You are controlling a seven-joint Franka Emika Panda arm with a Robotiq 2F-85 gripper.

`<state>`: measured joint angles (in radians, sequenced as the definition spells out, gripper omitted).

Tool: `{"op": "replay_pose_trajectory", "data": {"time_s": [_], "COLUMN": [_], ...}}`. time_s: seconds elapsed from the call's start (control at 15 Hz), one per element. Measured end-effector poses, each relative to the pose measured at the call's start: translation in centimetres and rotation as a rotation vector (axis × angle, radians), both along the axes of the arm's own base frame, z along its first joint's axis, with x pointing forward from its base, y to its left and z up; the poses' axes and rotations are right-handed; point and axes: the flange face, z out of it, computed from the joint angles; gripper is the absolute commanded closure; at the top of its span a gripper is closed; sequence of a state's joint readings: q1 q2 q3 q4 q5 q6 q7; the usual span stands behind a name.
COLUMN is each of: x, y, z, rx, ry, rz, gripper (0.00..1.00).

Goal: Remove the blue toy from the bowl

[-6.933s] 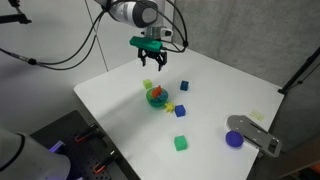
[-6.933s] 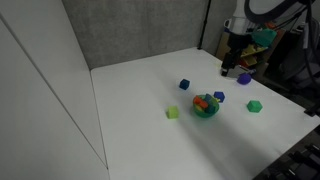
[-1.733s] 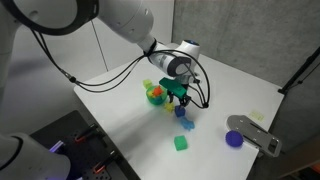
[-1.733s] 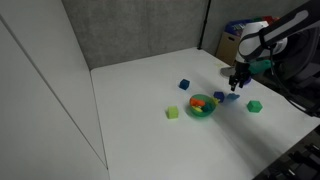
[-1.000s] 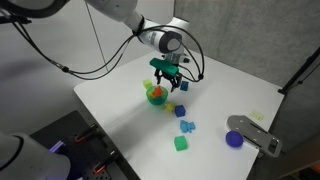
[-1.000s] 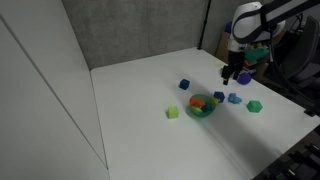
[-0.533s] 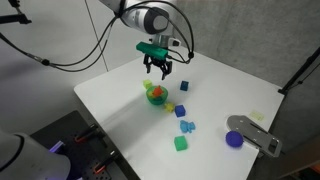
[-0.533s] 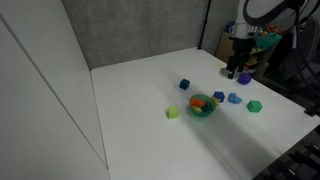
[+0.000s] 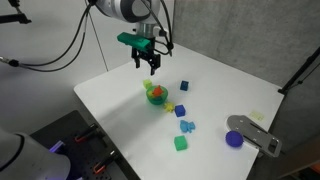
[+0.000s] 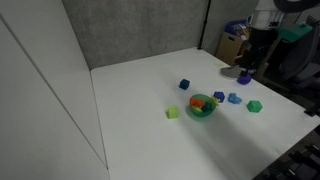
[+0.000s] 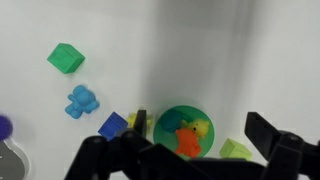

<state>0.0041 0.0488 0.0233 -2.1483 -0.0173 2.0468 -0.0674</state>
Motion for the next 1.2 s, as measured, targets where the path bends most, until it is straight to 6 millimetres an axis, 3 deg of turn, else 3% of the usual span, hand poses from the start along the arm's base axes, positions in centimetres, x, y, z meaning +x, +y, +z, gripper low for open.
{"op": "replay_pose_trajectory", "data": {"time_s": [0.33,0.67,1.2], "x": [-3.0,-5.6,-6.8], "y": [1.3,1.2,-0.2], "z": [2.7,4.3,4.7], "rx": [-0.049,-0.054,-0.046], "ry": [-0.105,-0.146,-0.078], "rz": [-0.049,-0.049,0.0], "gripper": [0.0,0.0,0.0]}}
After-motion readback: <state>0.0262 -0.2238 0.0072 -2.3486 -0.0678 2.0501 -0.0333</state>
